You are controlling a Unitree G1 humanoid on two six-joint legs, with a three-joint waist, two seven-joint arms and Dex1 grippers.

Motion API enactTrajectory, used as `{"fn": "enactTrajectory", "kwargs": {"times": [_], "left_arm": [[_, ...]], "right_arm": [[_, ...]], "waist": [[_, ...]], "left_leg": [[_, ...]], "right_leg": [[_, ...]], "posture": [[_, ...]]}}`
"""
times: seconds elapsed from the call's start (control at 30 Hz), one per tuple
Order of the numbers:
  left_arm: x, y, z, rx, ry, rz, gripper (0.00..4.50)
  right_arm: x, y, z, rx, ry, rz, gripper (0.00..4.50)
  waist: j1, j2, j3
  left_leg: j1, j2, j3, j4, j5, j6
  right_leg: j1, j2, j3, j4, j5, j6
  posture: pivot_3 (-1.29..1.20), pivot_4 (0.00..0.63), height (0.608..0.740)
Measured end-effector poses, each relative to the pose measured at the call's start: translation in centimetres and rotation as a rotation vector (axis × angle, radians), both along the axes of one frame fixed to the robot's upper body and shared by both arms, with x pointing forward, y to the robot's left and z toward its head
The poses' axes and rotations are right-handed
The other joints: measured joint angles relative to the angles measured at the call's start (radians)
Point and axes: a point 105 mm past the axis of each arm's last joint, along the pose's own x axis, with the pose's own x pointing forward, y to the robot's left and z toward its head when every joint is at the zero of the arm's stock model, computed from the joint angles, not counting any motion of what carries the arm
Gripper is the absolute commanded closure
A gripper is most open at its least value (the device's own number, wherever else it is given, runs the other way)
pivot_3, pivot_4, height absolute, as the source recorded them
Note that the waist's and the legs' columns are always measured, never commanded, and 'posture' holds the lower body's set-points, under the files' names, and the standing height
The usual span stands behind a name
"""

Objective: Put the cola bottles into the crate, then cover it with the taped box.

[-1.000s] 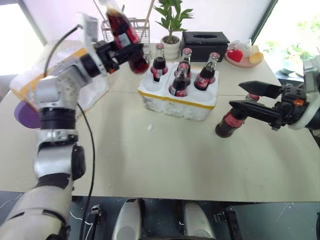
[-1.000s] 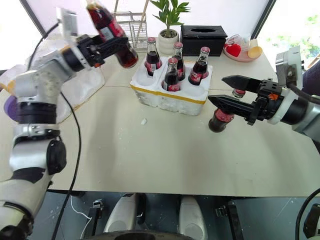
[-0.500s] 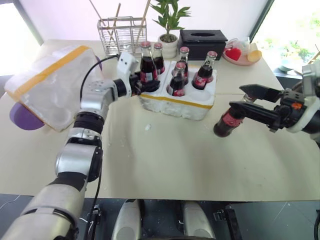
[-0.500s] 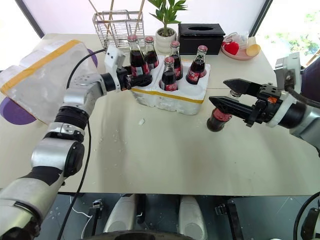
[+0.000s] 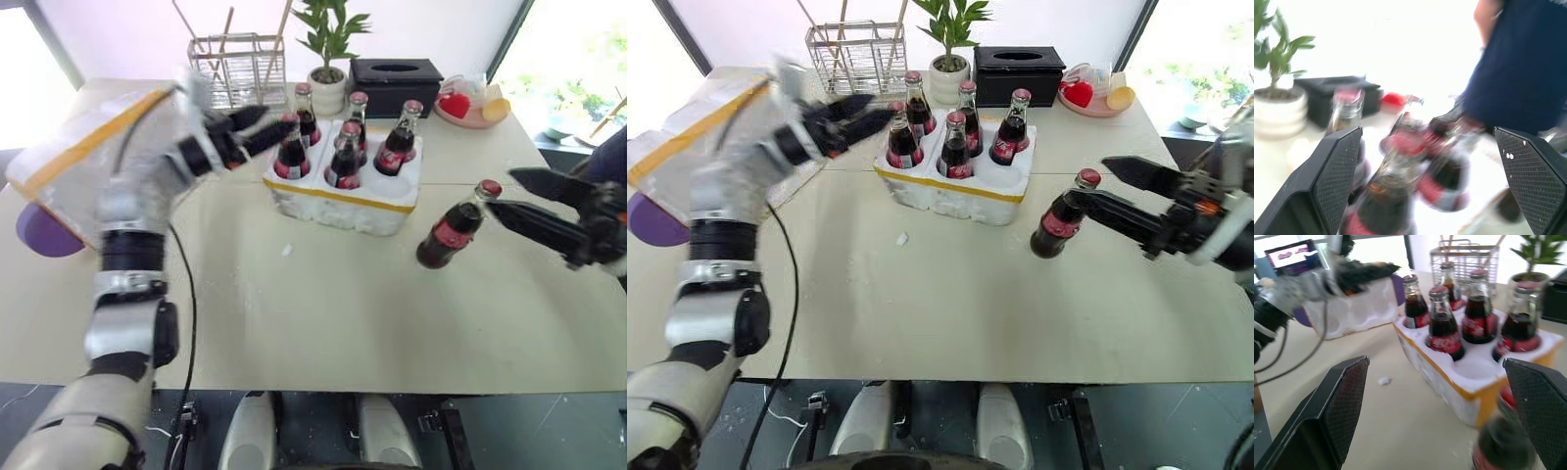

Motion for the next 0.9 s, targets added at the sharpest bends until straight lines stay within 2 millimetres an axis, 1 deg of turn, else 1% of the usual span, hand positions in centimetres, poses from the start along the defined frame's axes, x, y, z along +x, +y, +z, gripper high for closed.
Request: {"fn": "enactTrajectory", "kwargs": {"times": [0.07, 0.13, 0.2, 0.27, 0.3, 0.4, 0.57, 0.7, 0.8, 0.9], "left_arm": [[-2.1, 0.2, -0.4, 0.04, 0.012, -0.065, 0.02], [-3.7, -0.1, -1.7, 0.108, 0.027, -0.116, 0.02], [-4.8, -0.7, -3.3, 0.172, 0.052, -0.157, 0.02], [-5.4, -1.6, -4.5, 0.219, 0.065, -0.192, 0.02], [-5.7, -2.1, -5.1, 0.248, 0.066, -0.21, 0.02], [-5.9, -3.2, -6.1, 0.296, 0.056, -0.238, 0.02], [-5.9, -3.9, -6.4, 0.299, 0.051, -0.258, 0.02], [-6.0, -4.8, -6.7, 0.284, 0.05, -0.278, 0.02], [-6.0, -4.8, -6.9, 0.287, 0.057, -0.274, 0.02], [-6.0, -4.8, -6.9, 0.286, 0.056, -0.27, 0.02]], "right_arm": [[-0.6, -0.8, -1.7, 0.027, 0.053, -0.061, 0.0], [-1.1, -1.2, -3.0, 0.046, 0.07, -0.12, 0.0], [-1.3, -1.5, -4.5, 0.058, 0.087, -0.191, 0.0], [-1.0, -1.6, -5.9, 0.058, 0.083, -0.265, 0.0], [-0.6, -1.3, -6.8, 0.054, 0.085, -0.293, 0.0], [0.5, -0.4, -8.9, 0.04, 0.098, -0.338, 0.0], [2.2, 0.2, -9.9, 0.027, 0.057, -0.362, 0.0], [4.8, -0.4, -11.1, 0.093, 0.074, -0.395, 0.0], [6.0, -0.4, -11.9, 0.093, 0.085, -0.39, 0.0], [7.0, 0.0, -12.0, 0.099, 0.084, -0.369, 0.0]], "waist": [[0.0, 0.0, 0.0], [0.0, 0.0, 0.0], [0.0, 0.0, 0.0], [0.0, 0.0, -0.001], [-0.002, 0.0, -0.001], [-0.003, 0.0, -0.001], [-0.003, 0.001, -0.001], [-0.003, 0.001, -0.001], [-0.002, 0.001, -0.001], [-0.002, 0.001, -0.001]], "left_leg": [[0.005, 0.0, 0.001, 0.0, 0.0, 0.0], [0.011, 0.0, 0.001, 0.0, 0.0, 0.0], [0.013, 0.0, 0.001, 0.0, 0.0, -0.001], [0.013, 0.0, 0.001, 0.001, 0.0, -0.001], [0.013, 0.0, 0.001, 0.001, 0.0, -0.001], [0.012, 0.0, 0.002, 0.0, 0.0, -0.001], [0.012, 0.0, 0.002, -0.001, 0.0, -0.001], [0.012, 0.0, 0.003, -0.001, 0.0, -0.001], [0.012, 0.0, 0.002, -0.001, 0.0, -0.001], [0.012, 0.0, 0.002, -0.001, 0.0, -0.001]], "right_leg": [[0.005, 0.0, 0.0, -0.001, 0.0, 0.0], [0.011, 0.0, 0.0, -0.002, -0.003, -0.004], [0.013, -0.001, 0.001, -0.003, -0.004, -0.007], [0.013, -0.001, 0.001, -0.003, -0.003, -0.007], [0.013, -0.001, 0.001, -0.003, -0.003, -0.007], [0.01, -0.001, 0.002, -0.003, -0.004, -0.008], [0.01, 0.0, 0.002, -0.003, -0.004, -0.008], [0.01, 0.0, 0.003, -0.002, -0.004, -0.008], [0.009, 0.0, 0.003, -0.002, -0.004, -0.007], [0.009, 0.0, 0.003, -0.002, -0.004, -0.007]], "posture": [[0.0, 0.15, 0.74], [0.0, 0.15, 0.74], [0.0, 0.15, 0.74], [0.0, 0.15, 0.74], [0.0, 0.15, 0.74], [0.0, 0.15, 0.74], [0.0, 0.15, 0.74], [0.0, 0.15, 0.74], [0.0, 0.15, 0.74], [0.0, 0.15, 0.74]]}}
